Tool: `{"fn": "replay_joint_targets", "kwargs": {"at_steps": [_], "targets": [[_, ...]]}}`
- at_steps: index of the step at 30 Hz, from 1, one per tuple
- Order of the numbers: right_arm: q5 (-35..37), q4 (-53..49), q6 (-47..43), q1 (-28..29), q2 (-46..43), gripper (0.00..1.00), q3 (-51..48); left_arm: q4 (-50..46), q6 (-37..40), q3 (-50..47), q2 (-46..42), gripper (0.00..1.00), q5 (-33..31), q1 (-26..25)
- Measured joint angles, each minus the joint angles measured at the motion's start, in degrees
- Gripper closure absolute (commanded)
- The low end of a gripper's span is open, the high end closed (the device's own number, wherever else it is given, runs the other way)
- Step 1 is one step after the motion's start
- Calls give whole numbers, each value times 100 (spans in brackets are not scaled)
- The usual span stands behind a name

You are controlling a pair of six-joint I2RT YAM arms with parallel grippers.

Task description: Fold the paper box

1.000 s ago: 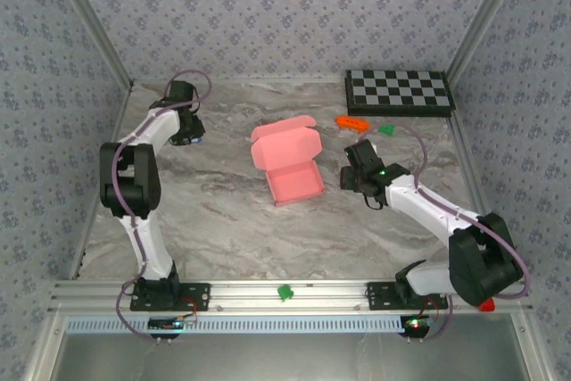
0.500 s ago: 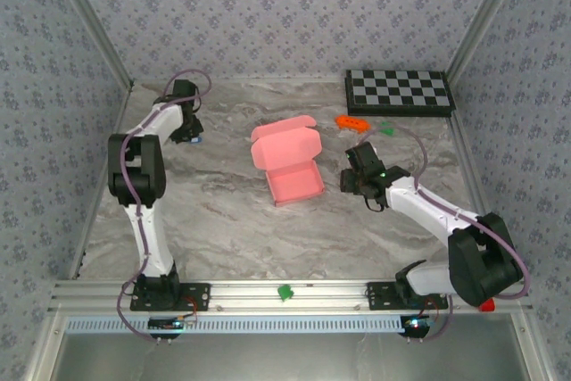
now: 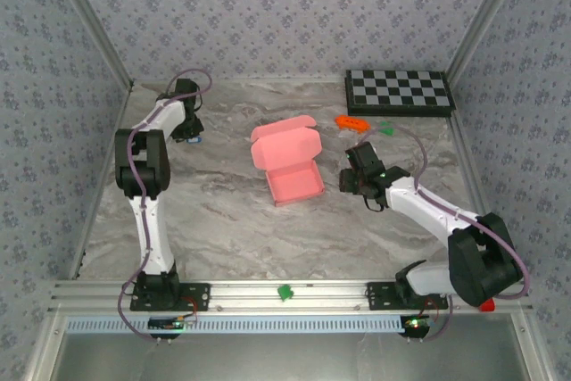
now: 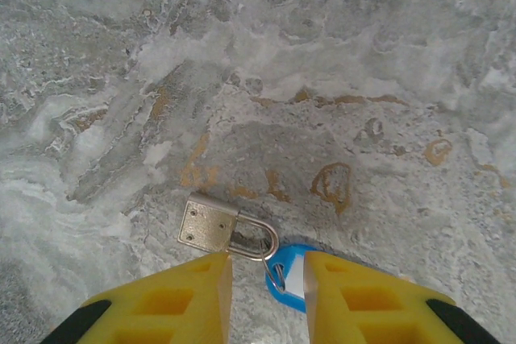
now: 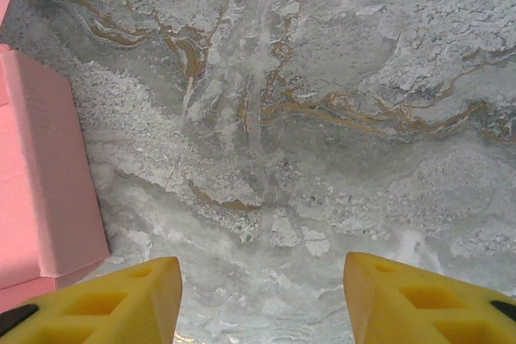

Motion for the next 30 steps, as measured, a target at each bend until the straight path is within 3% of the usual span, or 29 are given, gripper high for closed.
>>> {"fn": "replay_joint_targets", "kwargs": {"at_steps": [16, 22, 30], "targets": [[-76, 7, 2, 2, 2, 43, -20, -46, 9, 48, 118, 99, -66, 11], [-79, 7, 17, 2, 2, 44, -20, 92, 0, -417, -166, 100, -186, 9], [-76, -4, 50, 2, 0, 43, -20, 332, 31, -1464, -1307, 100, -343, -17]]}}
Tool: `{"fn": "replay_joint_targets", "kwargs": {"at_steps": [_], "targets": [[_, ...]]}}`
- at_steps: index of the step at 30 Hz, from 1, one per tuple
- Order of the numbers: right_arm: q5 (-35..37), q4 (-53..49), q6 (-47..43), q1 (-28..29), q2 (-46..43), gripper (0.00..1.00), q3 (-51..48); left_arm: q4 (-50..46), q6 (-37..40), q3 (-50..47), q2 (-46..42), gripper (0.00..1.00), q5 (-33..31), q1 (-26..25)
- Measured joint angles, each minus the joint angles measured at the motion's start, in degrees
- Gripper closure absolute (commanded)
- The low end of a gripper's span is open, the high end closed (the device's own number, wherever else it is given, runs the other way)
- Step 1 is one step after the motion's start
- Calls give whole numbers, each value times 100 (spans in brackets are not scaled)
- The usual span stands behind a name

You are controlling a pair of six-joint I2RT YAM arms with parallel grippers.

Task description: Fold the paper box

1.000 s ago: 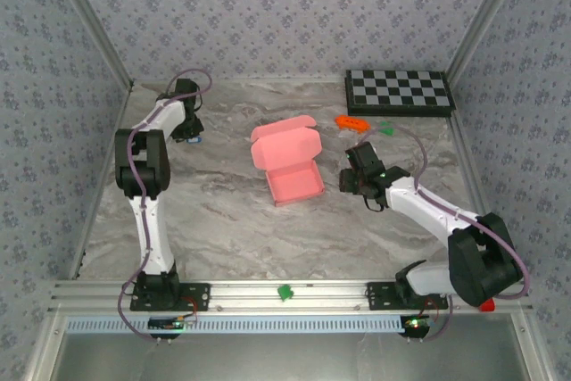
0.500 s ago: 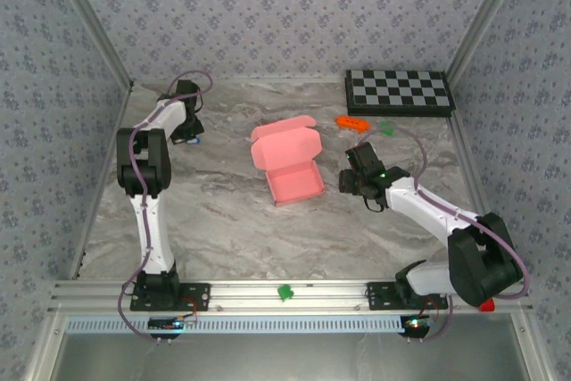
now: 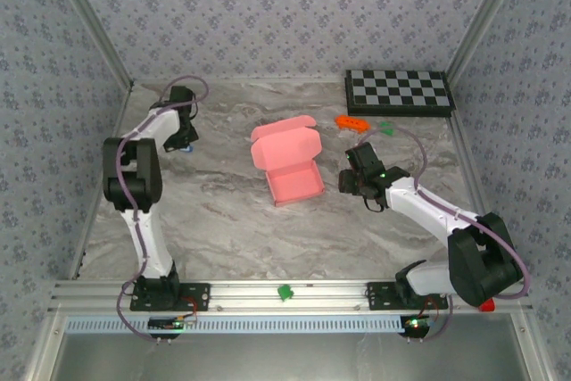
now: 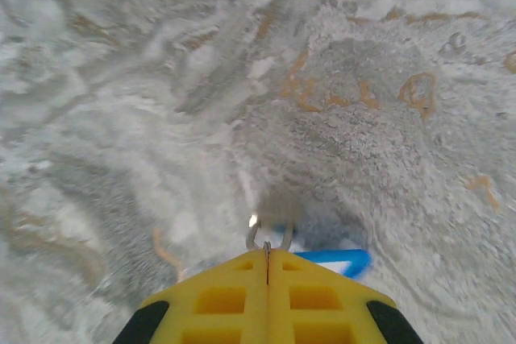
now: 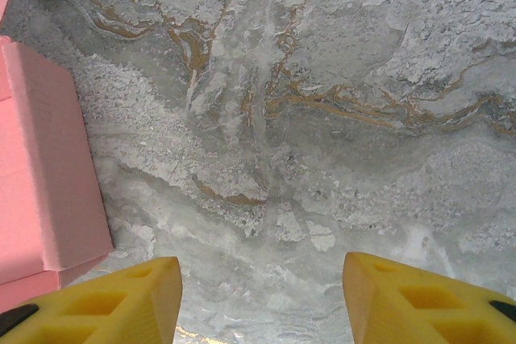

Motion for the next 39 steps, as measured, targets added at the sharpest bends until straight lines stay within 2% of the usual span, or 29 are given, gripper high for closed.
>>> {"fn": "replay_joint_targets", "kwargs": {"at_steps": [4, 9, 19, 24, 29, 33, 39], "targets": [[0, -2, 22, 0, -20, 43, -24, 153, 162, -455, -811, 100, -133, -160], [0, -22, 63, 0, -55, 43, -111, 308, 501, -852, -1561, 100, -330, -592], [-7, -83, 85, -7, -105, 44, -205, 741, 1283, -1832, -2865, 100, -140, -1298], [-133, -83, 162, -81, -140, 43, -271, 1368, 1875, -2450, -3783, 100, 385, -1832], [-245, -37, 190, -138, -212, 44, -332, 2037, 2319, -3117, -4590, 100, 1298, -2083], [-302, -31, 203, -157, -229, 43, -341, 2218, 2542, -3263, -4719, 100, 1987, -2208], [-304, -2, 205, -166, -234, 44, -348, 2411, 2944, -3307, -4706, 100, 2715, -2732]]}}
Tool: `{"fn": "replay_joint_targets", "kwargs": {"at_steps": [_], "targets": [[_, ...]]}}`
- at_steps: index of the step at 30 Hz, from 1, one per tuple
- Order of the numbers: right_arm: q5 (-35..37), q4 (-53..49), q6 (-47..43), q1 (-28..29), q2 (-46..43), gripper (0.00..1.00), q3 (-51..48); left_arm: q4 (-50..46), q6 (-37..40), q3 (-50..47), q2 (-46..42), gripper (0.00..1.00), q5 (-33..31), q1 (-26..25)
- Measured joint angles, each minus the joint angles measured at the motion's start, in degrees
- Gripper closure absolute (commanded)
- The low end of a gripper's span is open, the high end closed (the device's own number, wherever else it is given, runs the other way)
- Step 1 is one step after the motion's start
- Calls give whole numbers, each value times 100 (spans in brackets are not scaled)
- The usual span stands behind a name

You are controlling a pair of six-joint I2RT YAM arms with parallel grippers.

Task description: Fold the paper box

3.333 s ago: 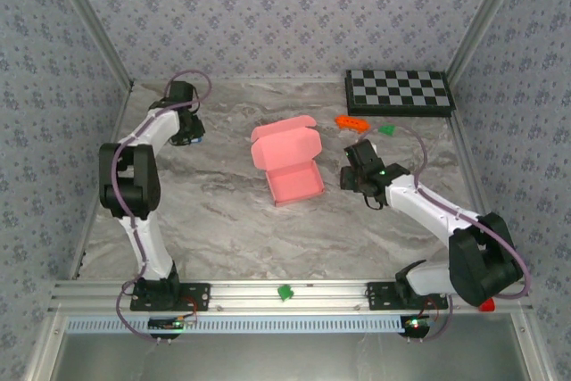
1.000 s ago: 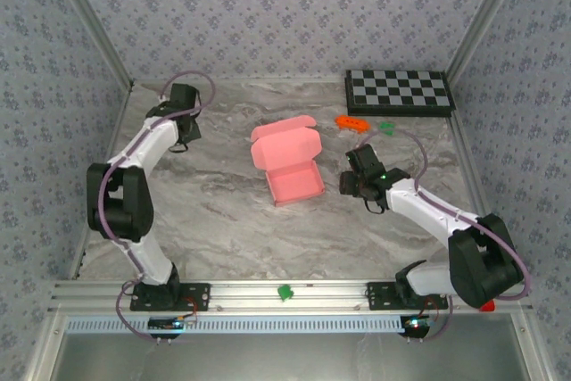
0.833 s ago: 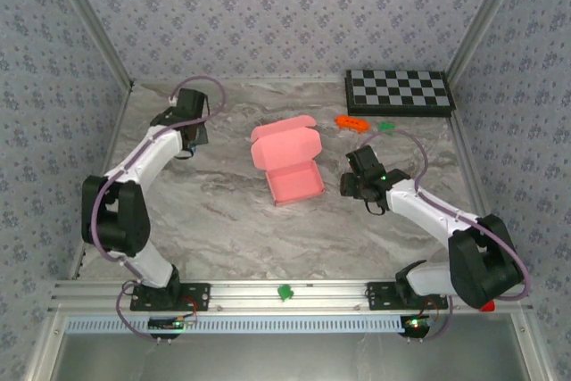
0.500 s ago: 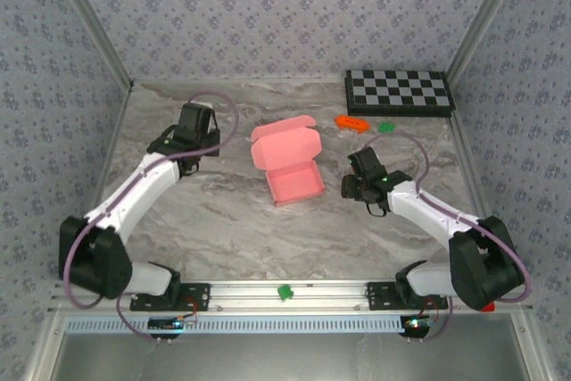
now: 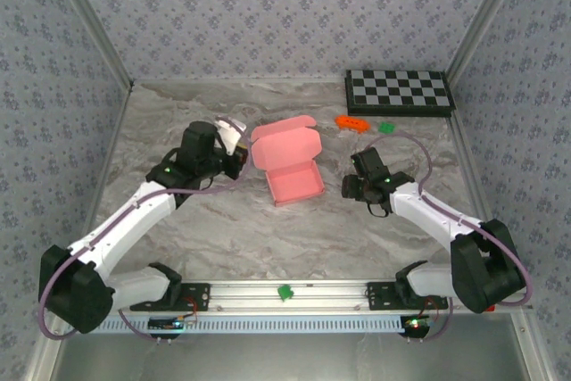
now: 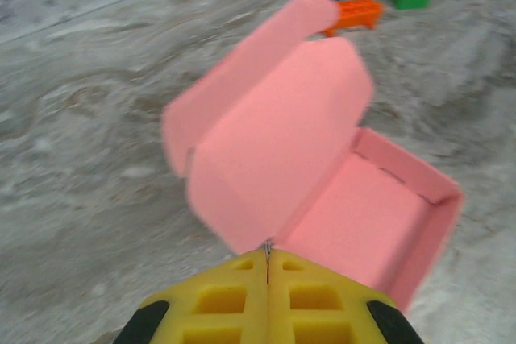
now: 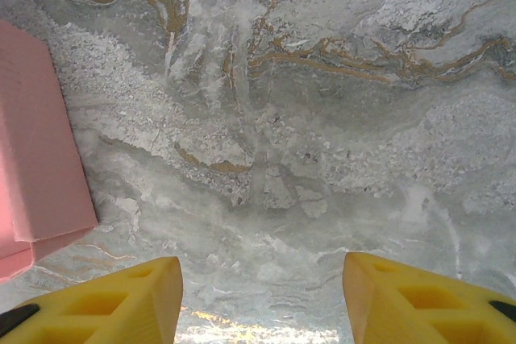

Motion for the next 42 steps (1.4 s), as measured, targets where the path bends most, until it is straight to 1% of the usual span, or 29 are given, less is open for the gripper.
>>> {"fn": "replay_joint_targets", "kwargs": {"at_steps": [6, 11, 17, 25, 34, 42], "targets": [[0, 7, 0, -2, 0, 43, -9, 157, 229, 0, 361, 100, 321, -446], [-2, 24, -2, -2, 0, 43, -50, 282, 273, 13, 879, 100, 372, -743], [-22, 48, -2, -7, 0, 43, -81, 299, 374, 271, 1493, 100, 455, -957], [-22, 48, 0, -11, 0, 43, -81, 304, 492, 540, 2096, 100, 531, -1045], [-22, 48, -2, -17, 0, 43, -81, 297, 588, 658, 2511, 100, 529, -1084], [-39, 48, -2, -22, 7, 43, -81, 170, 675, 811, 2944, 100, 398, -1108]]}}
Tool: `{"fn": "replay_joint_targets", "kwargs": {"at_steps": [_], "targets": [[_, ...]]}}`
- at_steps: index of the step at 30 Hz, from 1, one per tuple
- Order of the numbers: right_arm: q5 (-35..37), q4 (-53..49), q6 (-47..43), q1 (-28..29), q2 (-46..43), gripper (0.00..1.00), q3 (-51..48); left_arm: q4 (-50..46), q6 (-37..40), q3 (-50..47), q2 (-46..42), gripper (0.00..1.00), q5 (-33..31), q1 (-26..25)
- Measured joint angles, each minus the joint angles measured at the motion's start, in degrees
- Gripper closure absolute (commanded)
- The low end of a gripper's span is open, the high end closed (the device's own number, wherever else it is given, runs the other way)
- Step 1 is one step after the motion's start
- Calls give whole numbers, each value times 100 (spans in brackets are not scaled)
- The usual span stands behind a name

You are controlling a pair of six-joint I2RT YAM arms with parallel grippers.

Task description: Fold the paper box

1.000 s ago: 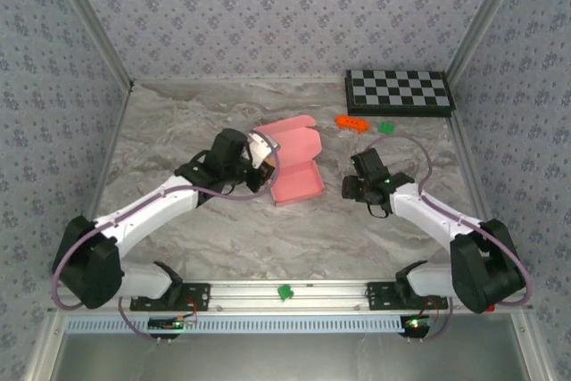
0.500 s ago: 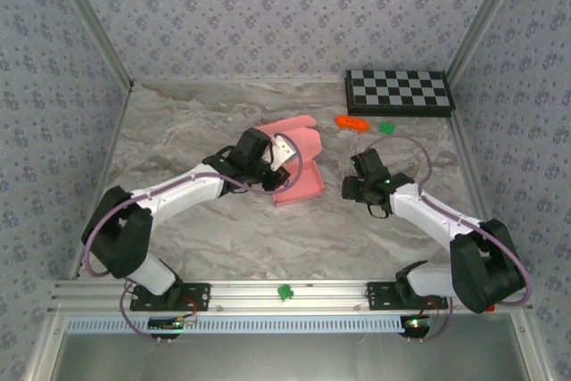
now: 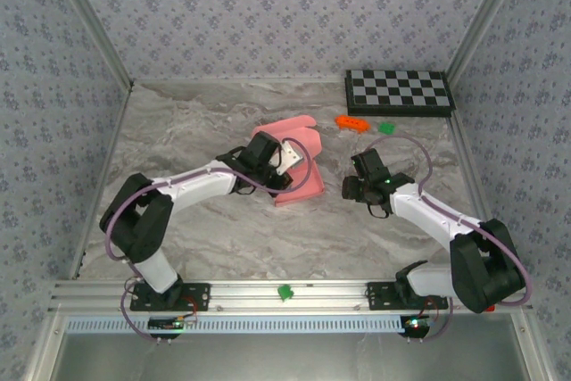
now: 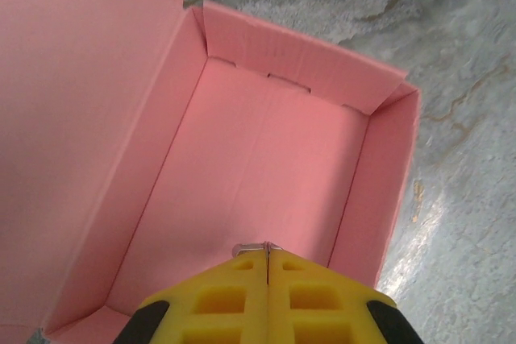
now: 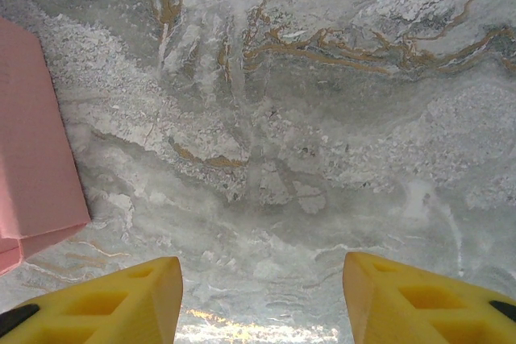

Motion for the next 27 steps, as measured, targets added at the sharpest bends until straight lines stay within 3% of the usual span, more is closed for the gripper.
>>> {"fn": "replay_joint_targets", "kwargs": {"at_steps": [17, 27], "targets": [[0, 2, 0, 0, 46, 43, -22, -341, 155, 811, 922, 100, -81, -15], [0, -4, 0, -7, 48, 43, -37, -527, 197, 1174, 1353, 91, -11, -66]]}}
